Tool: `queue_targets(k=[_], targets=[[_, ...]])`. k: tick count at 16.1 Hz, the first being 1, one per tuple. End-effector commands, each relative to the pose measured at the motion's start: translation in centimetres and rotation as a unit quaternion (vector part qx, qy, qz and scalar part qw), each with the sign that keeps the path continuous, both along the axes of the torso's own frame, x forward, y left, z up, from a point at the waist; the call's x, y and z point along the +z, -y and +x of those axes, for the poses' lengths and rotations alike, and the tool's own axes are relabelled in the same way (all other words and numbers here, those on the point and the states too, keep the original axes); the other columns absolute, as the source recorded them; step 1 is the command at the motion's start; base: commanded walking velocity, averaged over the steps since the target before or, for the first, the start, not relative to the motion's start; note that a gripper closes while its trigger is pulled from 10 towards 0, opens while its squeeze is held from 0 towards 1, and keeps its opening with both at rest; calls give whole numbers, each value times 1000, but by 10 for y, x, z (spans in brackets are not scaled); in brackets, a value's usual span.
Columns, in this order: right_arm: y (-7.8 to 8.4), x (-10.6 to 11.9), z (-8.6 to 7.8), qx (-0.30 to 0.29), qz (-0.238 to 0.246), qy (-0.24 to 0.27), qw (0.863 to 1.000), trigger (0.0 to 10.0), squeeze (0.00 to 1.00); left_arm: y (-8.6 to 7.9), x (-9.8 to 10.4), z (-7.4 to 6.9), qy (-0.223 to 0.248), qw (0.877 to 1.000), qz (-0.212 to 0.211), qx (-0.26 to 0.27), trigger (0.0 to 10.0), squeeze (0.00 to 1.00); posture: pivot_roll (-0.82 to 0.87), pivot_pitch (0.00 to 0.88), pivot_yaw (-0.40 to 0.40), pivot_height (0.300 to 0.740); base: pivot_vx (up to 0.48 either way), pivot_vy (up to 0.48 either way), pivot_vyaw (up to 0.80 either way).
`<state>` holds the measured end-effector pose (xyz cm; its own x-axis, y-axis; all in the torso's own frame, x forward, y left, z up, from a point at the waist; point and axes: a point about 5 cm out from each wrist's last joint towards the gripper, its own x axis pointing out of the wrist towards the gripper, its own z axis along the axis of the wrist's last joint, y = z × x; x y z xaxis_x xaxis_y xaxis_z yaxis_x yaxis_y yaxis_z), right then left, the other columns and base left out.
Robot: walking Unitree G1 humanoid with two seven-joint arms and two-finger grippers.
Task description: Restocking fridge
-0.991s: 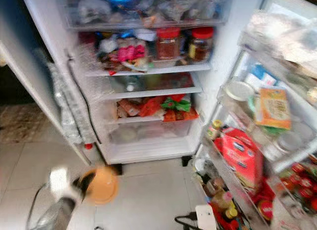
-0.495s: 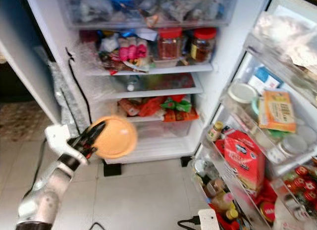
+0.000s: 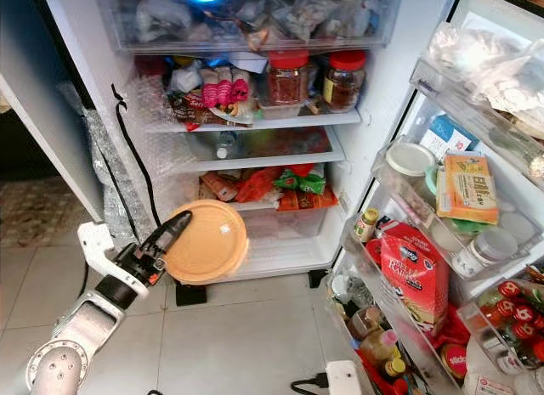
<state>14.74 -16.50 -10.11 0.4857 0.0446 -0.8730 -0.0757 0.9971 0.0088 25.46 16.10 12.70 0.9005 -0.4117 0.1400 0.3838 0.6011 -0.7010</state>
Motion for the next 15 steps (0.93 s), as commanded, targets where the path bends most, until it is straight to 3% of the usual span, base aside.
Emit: queue_targets(k=[1, 3, 8, 15], targets=[[-5, -3, -5, 0, 0, -13, 1000, 10000, 0, 1, 1, 1, -2, 1000, 24, 10, 10000, 0, -93, 106, -55, 740, 0, 0, 0], [-13, -3, -5, 2, 4, -13, 1000, 10000, 0, 0, 4, 3, -4, 999, 35, 24, 10000, 0, -92, 109, -54, 740, 0, 0, 0], [-6, -2, -4, -2, 4, -13, 1000, 10000, 0, 3, 3, 6, -13, 997, 69, 20, 10000, 0, -92, 114, -47, 740, 0, 0, 0], [0, -3, -7, -6, -22, -21, 1000, 10000, 0, 5, 1, 7, -19, 995, 96, 12, 10000, 0, -90, 118, -38, 740, 284, 0, 0]])
